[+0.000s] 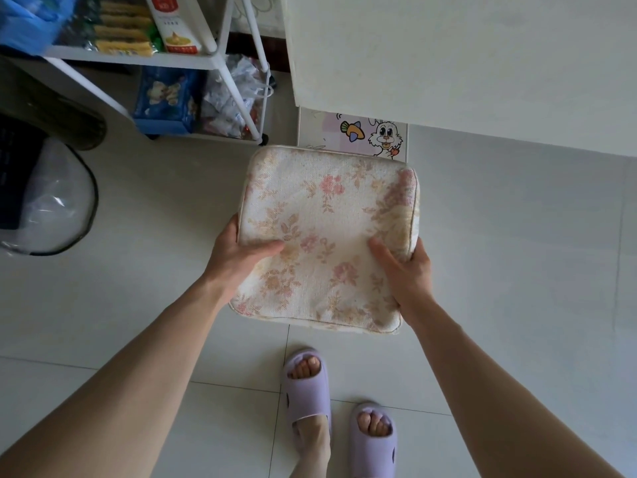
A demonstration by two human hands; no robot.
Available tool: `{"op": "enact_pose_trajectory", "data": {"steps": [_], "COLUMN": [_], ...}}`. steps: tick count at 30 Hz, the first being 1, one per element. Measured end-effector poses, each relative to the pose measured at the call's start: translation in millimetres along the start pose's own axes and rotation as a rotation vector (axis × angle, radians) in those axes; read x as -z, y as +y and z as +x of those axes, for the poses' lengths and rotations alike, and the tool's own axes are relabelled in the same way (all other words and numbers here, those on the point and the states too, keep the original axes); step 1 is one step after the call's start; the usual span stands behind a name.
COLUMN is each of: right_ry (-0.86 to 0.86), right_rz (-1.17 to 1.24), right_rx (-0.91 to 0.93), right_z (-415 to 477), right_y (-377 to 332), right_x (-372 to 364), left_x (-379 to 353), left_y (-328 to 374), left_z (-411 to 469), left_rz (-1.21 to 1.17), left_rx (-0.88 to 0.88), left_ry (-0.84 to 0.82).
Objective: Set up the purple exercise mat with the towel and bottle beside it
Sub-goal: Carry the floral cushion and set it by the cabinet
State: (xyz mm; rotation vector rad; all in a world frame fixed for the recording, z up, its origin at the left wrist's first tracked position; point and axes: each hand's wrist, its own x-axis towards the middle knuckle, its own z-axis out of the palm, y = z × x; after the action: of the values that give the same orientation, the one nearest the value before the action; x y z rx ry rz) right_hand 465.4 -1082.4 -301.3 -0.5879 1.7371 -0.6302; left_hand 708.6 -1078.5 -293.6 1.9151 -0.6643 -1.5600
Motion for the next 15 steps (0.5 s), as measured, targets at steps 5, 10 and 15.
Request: {"op": "enact_pose_trajectory", "data": {"steps": [5, 10, 15], "right_ry": [-0.001, -0.038, -0.026], "right_rz": [-0.004, -0.005, -0.040], "right_rx": [0.009, -0.003, -0.021], "right_z": [-1, -21, -76], "right_y": [-3, -9, -44], "right_x": [0, 11, 36], "left_x": [-2, 0, -5], "left_y": [-3, -2, 30], "left_z": [-1, -24, -85], "left_rz": [0.014, 0.069, 0.011], "left_rx": [-0.017, 0.003, 0.023], "left_ry": [0.028, 0.082, 0.082]}}
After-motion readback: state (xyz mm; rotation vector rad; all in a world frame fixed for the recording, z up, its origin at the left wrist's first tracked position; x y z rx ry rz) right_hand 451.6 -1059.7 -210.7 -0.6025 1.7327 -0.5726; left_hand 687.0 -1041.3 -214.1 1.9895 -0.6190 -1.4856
